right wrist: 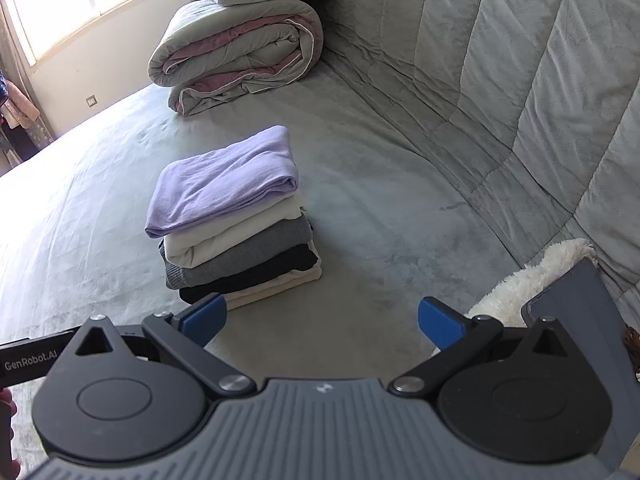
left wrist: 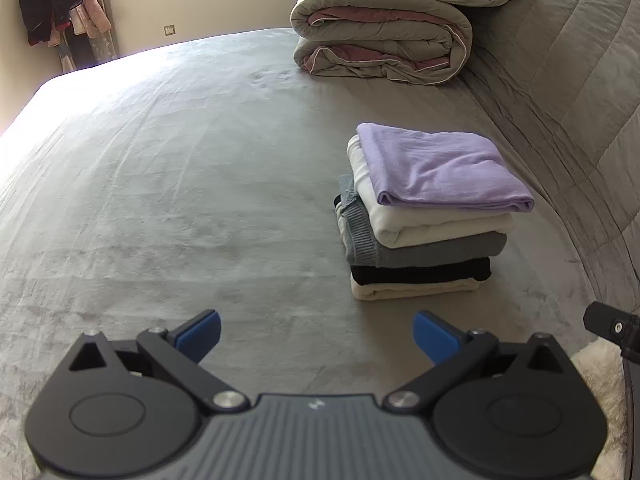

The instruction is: Fold clothes

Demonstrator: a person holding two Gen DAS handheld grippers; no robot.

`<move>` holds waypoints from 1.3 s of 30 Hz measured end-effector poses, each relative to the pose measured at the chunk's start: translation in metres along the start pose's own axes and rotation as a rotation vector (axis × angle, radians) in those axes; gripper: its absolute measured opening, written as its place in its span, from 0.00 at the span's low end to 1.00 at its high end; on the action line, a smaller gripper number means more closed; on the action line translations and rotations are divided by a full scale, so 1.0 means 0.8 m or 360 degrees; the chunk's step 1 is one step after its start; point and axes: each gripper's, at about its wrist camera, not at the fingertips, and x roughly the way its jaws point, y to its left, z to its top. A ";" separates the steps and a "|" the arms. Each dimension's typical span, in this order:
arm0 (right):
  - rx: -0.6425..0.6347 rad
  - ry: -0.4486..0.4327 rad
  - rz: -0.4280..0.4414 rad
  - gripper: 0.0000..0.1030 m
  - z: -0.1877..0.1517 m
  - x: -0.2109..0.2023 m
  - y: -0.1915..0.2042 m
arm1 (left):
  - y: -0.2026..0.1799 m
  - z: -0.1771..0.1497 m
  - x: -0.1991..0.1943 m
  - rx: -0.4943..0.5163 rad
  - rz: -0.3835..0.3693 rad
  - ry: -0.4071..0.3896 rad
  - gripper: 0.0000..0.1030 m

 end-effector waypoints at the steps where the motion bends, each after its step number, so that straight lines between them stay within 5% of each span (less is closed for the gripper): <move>1: -0.0001 0.0000 0.0000 1.00 0.000 0.000 0.000 | 0.000 0.000 -0.001 0.0001 -0.0002 0.0000 1.00; 39: -0.0038 0.0009 -0.0007 1.00 -0.004 -0.007 0.016 | 0.005 -0.005 -0.006 0.0046 0.0017 0.0015 1.00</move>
